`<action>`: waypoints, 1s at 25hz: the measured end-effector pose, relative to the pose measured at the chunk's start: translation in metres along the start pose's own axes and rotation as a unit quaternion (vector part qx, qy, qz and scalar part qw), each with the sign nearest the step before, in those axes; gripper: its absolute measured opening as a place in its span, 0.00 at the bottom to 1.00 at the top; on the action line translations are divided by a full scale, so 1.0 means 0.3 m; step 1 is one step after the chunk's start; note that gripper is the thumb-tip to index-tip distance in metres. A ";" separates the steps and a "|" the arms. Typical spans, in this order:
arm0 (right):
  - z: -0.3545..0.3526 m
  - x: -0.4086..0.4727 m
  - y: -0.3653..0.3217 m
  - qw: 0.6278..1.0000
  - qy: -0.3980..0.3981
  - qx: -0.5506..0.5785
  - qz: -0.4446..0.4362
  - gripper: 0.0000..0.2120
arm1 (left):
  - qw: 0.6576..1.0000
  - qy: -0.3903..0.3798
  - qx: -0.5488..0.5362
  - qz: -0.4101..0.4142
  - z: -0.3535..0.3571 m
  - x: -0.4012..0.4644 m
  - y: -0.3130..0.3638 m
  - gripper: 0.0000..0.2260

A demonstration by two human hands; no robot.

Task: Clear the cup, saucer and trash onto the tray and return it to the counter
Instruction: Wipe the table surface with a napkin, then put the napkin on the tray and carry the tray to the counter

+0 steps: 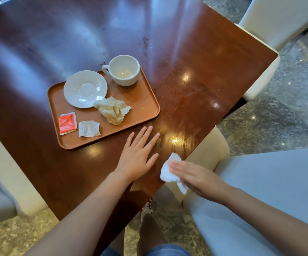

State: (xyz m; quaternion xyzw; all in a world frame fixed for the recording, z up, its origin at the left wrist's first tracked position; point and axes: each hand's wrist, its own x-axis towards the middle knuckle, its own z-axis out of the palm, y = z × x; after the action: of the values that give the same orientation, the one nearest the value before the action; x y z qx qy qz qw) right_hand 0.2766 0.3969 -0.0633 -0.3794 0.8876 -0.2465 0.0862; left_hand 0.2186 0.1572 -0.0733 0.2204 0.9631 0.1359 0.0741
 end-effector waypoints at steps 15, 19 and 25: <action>-0.080 0.731 0.087 0.959 0.205 -0.156 0.120 0.10 | 0.998 -0.004 0.040 -0.054 -0.060 -0.184 -0.112 0.28; -0.040 0.743 0.111 0.961 0.144 -0.179 0.153 0.07 | 0.997 -0.002 0.047 -0.053 -0.060 -0.183 -0.105 0.28; -0.078 0.720 0.087 0.958 0.103 -0.238 0.125 0.13 | 0.996 -0.028 0.049 -0.064 -0.092 -0.188 -0.089 0.27</action>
State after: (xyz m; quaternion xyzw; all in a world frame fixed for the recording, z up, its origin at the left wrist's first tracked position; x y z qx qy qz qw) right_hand 0.1014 0.2664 -0.0489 -0.2477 0.9650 -0.0529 -0.0682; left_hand 0.2524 0.1029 -0.0503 0.1656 0.9782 0.0772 0.0985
